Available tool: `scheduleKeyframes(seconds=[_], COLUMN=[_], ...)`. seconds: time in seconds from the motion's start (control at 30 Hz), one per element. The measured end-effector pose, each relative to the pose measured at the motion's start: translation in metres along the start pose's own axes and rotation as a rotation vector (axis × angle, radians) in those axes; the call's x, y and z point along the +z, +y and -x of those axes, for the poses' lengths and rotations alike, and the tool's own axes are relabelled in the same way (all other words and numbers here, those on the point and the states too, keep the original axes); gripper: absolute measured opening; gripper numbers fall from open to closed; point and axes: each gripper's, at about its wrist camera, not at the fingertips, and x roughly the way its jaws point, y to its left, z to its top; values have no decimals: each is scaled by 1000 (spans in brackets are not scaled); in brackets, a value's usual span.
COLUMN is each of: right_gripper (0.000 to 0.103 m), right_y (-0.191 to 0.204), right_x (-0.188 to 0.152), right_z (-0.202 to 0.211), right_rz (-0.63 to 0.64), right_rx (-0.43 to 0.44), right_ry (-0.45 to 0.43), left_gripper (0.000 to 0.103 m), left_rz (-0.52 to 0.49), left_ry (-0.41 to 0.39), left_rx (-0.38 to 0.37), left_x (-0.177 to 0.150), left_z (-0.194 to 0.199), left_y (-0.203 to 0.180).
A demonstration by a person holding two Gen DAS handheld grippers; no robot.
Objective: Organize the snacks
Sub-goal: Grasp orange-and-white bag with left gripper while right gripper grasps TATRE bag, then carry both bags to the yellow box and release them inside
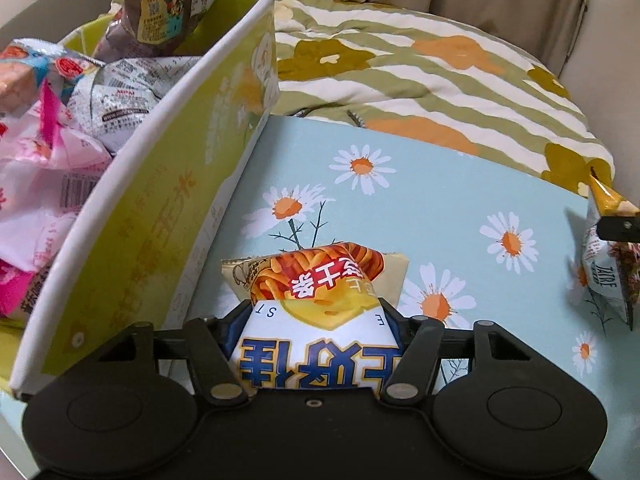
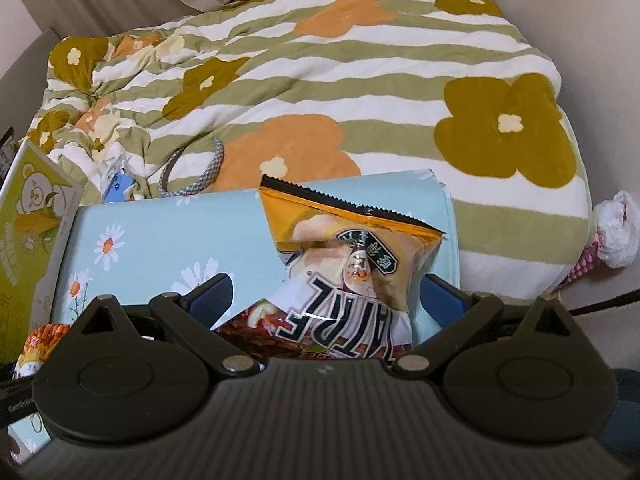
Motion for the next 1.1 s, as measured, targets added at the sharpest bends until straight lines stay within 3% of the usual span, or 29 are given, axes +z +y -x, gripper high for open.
scheduleKeyframes(seconds=[0.27,0.37,0.5,0.73,1.1], right_gripper=[103,89,83,81,81], right_y=[-2,-3,-2,15,88], right_x=[1,-1,-3,-9,-9], right_z=[-16,-15,-10,24,96], right_rz=[-28,-26,-16,-1,117], right_rx=[2,13,26,72,202], right_ry=[27,27,26,-21,-146], left_gripper=[67,67,67,67,67], left_rz=[-23,-27,-33,-43,-38], left_ry=[-53,-70,-95,-170,-336], left_rx=[-1,-7,-24,-63,-47], left_x=[-2,-4,-5,-5,0], left_z=[18,26,38,75,147], left_y=[-2,-2,-3,-2,31])
